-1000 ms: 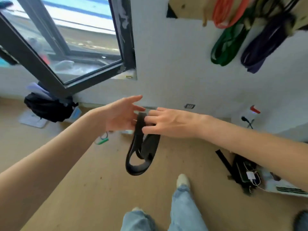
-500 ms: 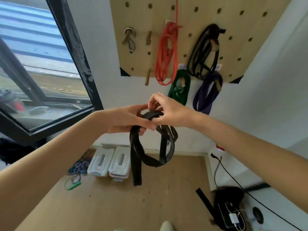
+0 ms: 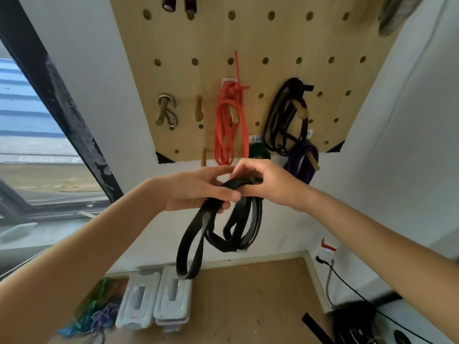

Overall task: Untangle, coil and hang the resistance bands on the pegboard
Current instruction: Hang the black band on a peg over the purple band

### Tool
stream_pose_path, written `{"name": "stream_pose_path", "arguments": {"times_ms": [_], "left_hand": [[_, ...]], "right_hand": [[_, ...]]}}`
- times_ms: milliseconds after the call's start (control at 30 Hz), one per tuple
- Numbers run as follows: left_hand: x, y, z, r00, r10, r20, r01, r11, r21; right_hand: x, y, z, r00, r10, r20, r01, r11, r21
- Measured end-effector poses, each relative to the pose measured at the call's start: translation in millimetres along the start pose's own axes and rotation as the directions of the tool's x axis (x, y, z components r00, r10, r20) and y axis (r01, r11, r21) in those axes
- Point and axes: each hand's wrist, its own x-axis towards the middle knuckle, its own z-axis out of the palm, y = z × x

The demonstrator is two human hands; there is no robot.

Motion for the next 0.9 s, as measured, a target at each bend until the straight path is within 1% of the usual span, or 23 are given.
{"name": "stream_pose_path", "arguments": {"times_ms": [67, 100, 133, 167, 200, 233, 267, 300, 333, 367, 400, 433, 500, 567, 600, 633, 667, 733, 767, 833, 900], "left_hand": [[4.9, 0.5, -10.0, 1.0, -0.005, 0.03, 0.008, 0.994, -0.106], [7.6, 0.6, -14.8, 1.0, -0.019, 0.002, 0.019, 0.99, -0.143], [10.5, -0.3, -20.0, 0.997, -0.037, -0.07, 0.024, 0.984, -0.179], [13.9, -2.0, -26.9, 0.982, -0.049, -0.183, 0.008, 0.976, -0.218], [17.4, -4.0, -34.0, 0.946, -0.06, -0.318, -0.028, 0.964, -0.264], [20.4, -6.9, -41.3, 0.891, -0.077, -0.448, -0.074, 0.948, -0.31], [22.3, -10.0, -48.8, 0.835, -0.096, -0.542, -0.119, 0.93, -0.348], [23.8, -12.5, -55.1, 0.79, -0.111, -0.602, -0.155, 0.915, -0.372], [25.1, -14.7, -59.6, 0.758, -0.12, -0.641, -0.181, 0.906, -0.383], [26.5, -16.9, -62.7, 0.734, -0.12, -0.668, -0.197, 0.904, -0.378], [28.0, -19.1, -64.0, 0.715, -0.113, -0.69, -0.211, 0.906, -0.368], [29.6, -20.3, -64.3, 0.698, -0.103, -0.709, -0.226, 0.907, -0.355], [32.8, -21.8, -61.4, 0.662, -0.082, -0.745, -0.251, 0.912, -0.324], [35.8, -21.4, -55.8, 0.623, -0.028, -0.782, -0.288, 0.921, -0.262], [37.0, -21.3, -51.8, 0.612, 0.011, -0.791, -0.301, 0.928, -0.22], [38.6, -20.9, -47.0, 0.617, 0.054, -0.785, -0.309, 0.934, -0.178], [40.4, -20.5, -41.3, 0.644, 0.104, -0.758, -0.314, 0.939, -0.138], [44.8, -21.0, -28.4, 0.739, 0.207, -0.641, -0.34, 0.936, -0.09], [47.8, -21.3, -22.9, 0.786, 0.244, -0.568, -0.346, 0.935, -0.077], [52.3, -22.2, -16.2, 0.853, 0.269, -0.448, -0.3, 0.954, 0.001], [57.6, -22.3, -10.6, 0.886, 0.28, -0.371, -0.248, 0.96, 0.131]], "right_hand": [[5.1, -0.9, -5.7, 0.995, -0.064, -0.071, 0.062, 0.998, -0.032], [7.0, -1.0, -8.6, 0.991, -0.096, -0.094, 0.092, 0.994, -0.052], [8.4, -0.6, -11.5, 0.987, -0.12, -0.107, 0.112, 0.99, -0.083], [9.7, 0.9, -15.2, 0.986, -0.122, -0.116, 0.109, 0.988, -0.112], [10.2, 3.6, -20.0, 0.988, -0.09, -0.128, 0.075, 0.99, -0.119], [9.9, 7.5, -25.4, 0.989, -0.021, -0.144, 0.007, 0.995, -0.097], [8.8, 12.6, -30.7, 0.984, 0.077, -0.161, -0.085, 0.996, -0.041], [6.8, 19.1, -35.3, 0.966, 0.192, -0.172, -0.187, 0.981, 0.045], [4.7, 26.4, -38.8, 0.934, 0.311, -0.177, -0.287, 0.946, 0.152], [2.3, 34.1, -41.6, 0.889, 0.423, -0.173, -0.368, 0.887, 0.28], [0.0, 41.1, -44.3, 0.844, 0.514, -0.154, -0.411, 0.804, 0.429], [-1.2, 46.8, -46.3, 0.806, 0.579, -0.124, -0.414, 0.701, 0.58], [-3.1, 53.4, -46.6, 0.743, 0.667, -0.057, -0.355, 0.465, 0.811], [-2.8, 54.0, -41.2, 0.7, 0.714, -0.021, -0.255, 0.277, 0.927], [-1.5, 51.3, -36.4, 0.689, 0.724, -0.009, -0.21, 0.211, 0.955], [1.2, 47.3, -31.5, 0.688, 0.726, 0.002, -0.175, 0.164, 0.971], [4.7, 41.5, -26.8, 0.694, 0.72, 0.01, -0.146, 0.126, 0.981], [11.6, 27.5, -18.7, 0.718, 0.696, 0.017, -0.102, 0.081, 0.991], [14.7, 20.9, -16.3, 0.734, 0.679, 0.018, -0.088, 0.069, 0.994], [19.3, 7.9, -13.3, 0.763, 0.647, 0.007, -0.051, 0.049, 0.998], [23.8, -2.5, -11.3, 0.791, 0.611, -0.024, -0.028, 0.076, 0.997]]}}
